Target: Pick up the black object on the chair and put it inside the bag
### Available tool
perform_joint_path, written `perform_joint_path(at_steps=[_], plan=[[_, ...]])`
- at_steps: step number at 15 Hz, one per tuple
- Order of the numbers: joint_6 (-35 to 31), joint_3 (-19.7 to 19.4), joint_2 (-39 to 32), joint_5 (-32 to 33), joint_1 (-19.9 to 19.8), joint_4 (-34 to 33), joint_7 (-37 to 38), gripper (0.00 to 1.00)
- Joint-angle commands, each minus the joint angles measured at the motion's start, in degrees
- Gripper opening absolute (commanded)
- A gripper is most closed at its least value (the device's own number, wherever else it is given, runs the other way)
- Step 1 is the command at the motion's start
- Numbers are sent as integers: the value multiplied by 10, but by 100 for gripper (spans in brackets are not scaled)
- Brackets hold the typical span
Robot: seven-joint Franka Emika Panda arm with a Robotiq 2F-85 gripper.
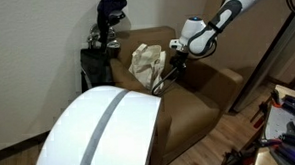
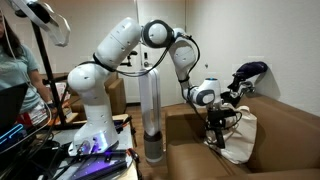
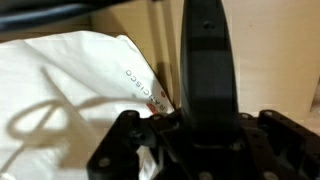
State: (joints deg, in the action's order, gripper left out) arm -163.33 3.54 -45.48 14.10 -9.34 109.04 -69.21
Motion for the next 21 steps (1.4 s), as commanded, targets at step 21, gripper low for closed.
perform_joint_path(at_steps=[21], plan=[[-11,-113,400,251,95,263,221,4]])
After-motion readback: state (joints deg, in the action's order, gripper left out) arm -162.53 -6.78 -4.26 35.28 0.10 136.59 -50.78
